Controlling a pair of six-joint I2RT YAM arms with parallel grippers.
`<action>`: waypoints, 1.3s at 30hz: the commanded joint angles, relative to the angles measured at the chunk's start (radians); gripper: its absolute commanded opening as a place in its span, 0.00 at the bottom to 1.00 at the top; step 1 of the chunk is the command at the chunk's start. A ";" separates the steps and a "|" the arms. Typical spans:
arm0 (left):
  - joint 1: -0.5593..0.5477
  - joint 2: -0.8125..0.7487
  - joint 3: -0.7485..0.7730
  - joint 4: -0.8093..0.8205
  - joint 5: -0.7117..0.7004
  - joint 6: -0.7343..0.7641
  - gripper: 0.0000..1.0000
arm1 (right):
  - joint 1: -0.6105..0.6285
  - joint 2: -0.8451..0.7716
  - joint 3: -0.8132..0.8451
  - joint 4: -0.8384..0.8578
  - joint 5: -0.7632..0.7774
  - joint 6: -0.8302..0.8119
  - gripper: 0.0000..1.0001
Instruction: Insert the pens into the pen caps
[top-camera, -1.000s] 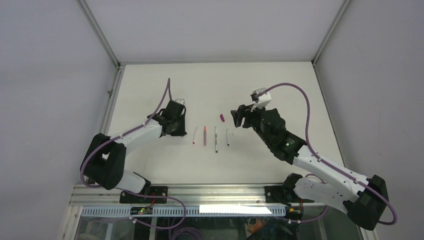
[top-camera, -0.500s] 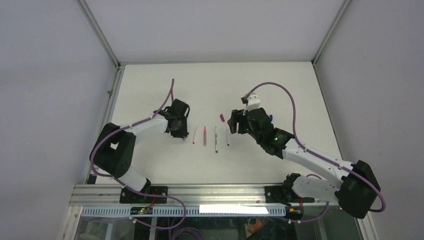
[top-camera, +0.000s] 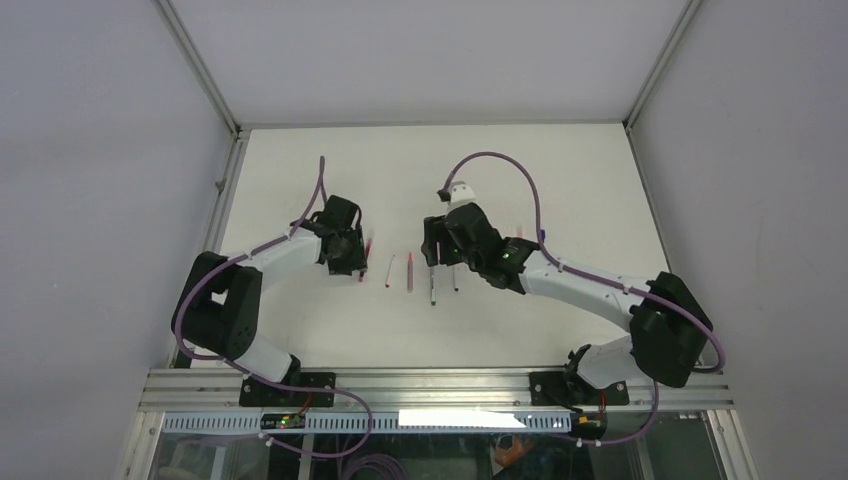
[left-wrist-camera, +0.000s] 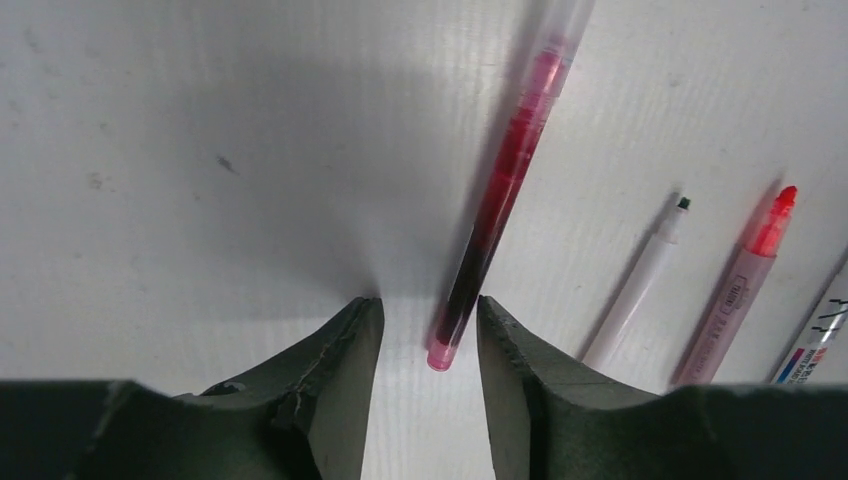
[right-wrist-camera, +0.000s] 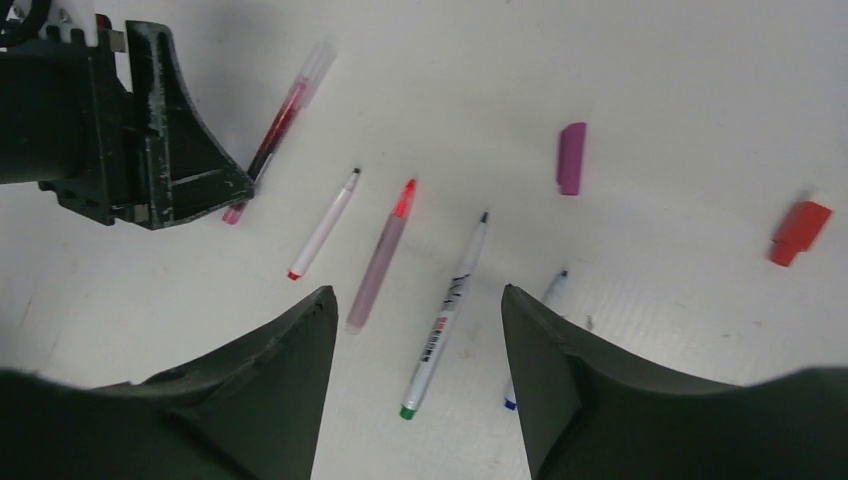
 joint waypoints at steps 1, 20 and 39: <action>0.029 -0.036 -0.034 -0.083 -0.039 -0.021 0.44 | 0.040 0.092 0.126 -0.029 -0.002 0.069 0.62; 0.028 -0.415 -0.127 0.026 0.097 -0.033 0.51 | 0.057 0.549 0.599 -0.411 0.098 0.187 0.39; 0.028 -0.461 -0.158 0.064 0.151 -0.042 0.51 | 0.087 0.695 0.682 -0.468 0.106 0.214 0.29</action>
